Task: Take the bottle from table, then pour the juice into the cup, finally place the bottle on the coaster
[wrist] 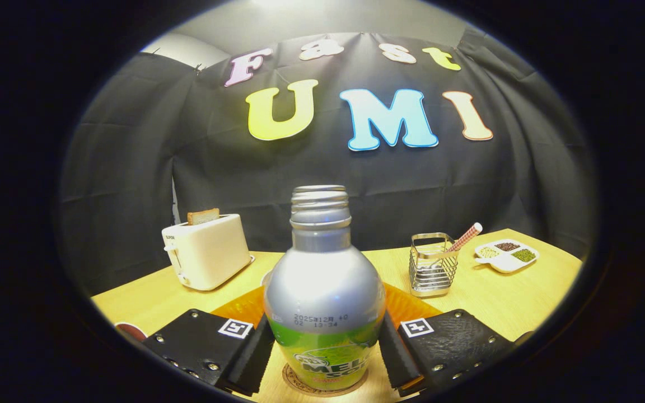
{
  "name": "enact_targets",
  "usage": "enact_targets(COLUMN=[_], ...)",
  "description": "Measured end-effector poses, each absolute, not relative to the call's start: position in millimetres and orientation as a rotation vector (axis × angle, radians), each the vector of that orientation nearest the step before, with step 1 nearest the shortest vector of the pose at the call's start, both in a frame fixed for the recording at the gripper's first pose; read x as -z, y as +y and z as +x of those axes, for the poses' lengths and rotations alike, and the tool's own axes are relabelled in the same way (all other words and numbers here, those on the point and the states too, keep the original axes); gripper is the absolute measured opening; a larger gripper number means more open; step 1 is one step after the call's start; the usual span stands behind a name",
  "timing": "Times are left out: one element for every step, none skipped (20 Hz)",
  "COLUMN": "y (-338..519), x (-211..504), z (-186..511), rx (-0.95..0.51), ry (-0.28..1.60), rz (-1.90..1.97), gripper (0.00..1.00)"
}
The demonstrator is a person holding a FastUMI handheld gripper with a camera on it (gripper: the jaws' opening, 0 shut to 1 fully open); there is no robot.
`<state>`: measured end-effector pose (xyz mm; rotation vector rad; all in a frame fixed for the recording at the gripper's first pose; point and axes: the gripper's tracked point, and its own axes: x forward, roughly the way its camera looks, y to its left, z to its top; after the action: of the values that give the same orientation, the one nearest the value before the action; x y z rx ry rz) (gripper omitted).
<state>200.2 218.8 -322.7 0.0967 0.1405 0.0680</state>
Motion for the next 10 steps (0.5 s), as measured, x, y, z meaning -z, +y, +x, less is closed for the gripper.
enact_targets(y=[219.7,220.1,220.6,220.6,220.7,223.5,225.6,226.6,229.7,231.5], x=[324.0,325.7,329.0,329.8,331.5,332.1,333.8,331.9,332.8,332.0], z=[201.3,202.7,203.8,204.3,205.0,205.6,205.0,204.9,204.5,203.3], rx=[-0.064,-0.061,-0.058,-0.052,-0.047,-0.049,-0.049,-0.045,-0.050,-0.051], ry=[0.141,0.144,0.149,0.150,0.151,0.152,0.153,0.142,0.143,0.130], rz=[0.094,0.095,0.094,0.090,0.089,0.093,0.098,0.093,0.087,0.071], gripper=[0.81,0.81,0.81,0.81,0.81,0.81,0.81,0.81,0.81,0.81])
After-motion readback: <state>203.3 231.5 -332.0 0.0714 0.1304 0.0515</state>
